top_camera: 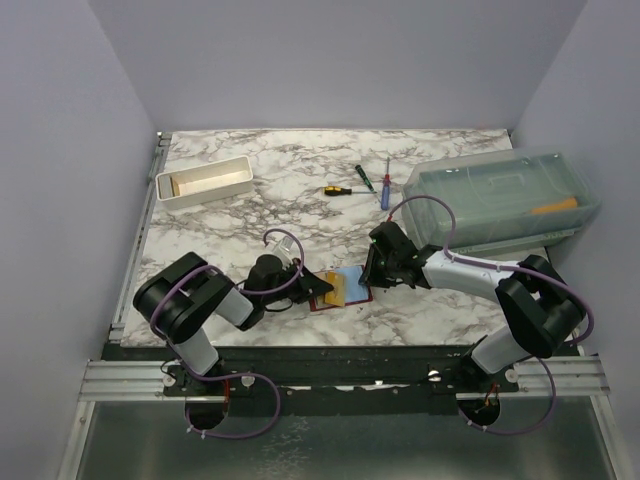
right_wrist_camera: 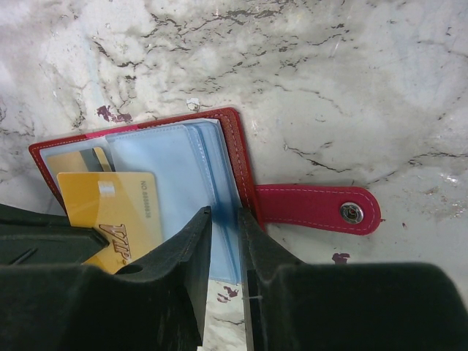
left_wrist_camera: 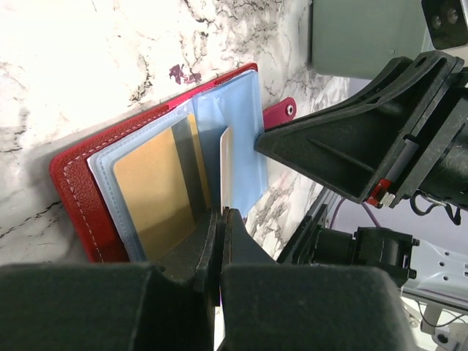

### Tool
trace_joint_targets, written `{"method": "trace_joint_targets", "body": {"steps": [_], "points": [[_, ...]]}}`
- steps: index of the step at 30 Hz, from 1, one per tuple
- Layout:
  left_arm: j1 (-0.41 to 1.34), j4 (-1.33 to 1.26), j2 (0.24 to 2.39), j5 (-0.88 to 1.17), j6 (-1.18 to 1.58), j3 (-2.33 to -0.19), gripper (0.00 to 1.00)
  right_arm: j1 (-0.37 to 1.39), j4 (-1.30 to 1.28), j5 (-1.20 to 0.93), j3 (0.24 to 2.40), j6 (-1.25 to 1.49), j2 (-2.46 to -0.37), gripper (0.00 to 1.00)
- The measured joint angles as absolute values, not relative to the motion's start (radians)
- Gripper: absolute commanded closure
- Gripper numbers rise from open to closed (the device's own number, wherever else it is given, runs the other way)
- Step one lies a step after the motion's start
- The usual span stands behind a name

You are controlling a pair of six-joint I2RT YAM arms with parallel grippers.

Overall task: Put the credit cards into the card holder
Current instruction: Insert the credit card into the card holder.

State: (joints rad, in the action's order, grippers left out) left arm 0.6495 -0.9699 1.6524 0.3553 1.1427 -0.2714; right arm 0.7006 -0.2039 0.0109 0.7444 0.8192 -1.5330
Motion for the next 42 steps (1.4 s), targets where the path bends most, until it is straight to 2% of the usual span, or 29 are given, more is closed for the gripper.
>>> {"method": "trace_joint_targets", "body": {"steps": [28, 37, 42], "points": [[0.695, -1.190, 1.770, 0.203, 1.151, -0.237, 1.00, 0.701, -0.197, 0.010, 0.739, 0.819, -1.531, 0.75], [0.781, -1.392, 1.893, 0.072, 1.228, -0.209, 1.00, 0.701, -0.186, 0.007, 0.730, 0.820, -1.525, 0.75], [0.845, -1.421, 1.897, -0.028, 1.236, -0.191, 1.00, 0.701, -0.181, -0.006, 0.707, 0.825, -1.504, 0.75]]}}
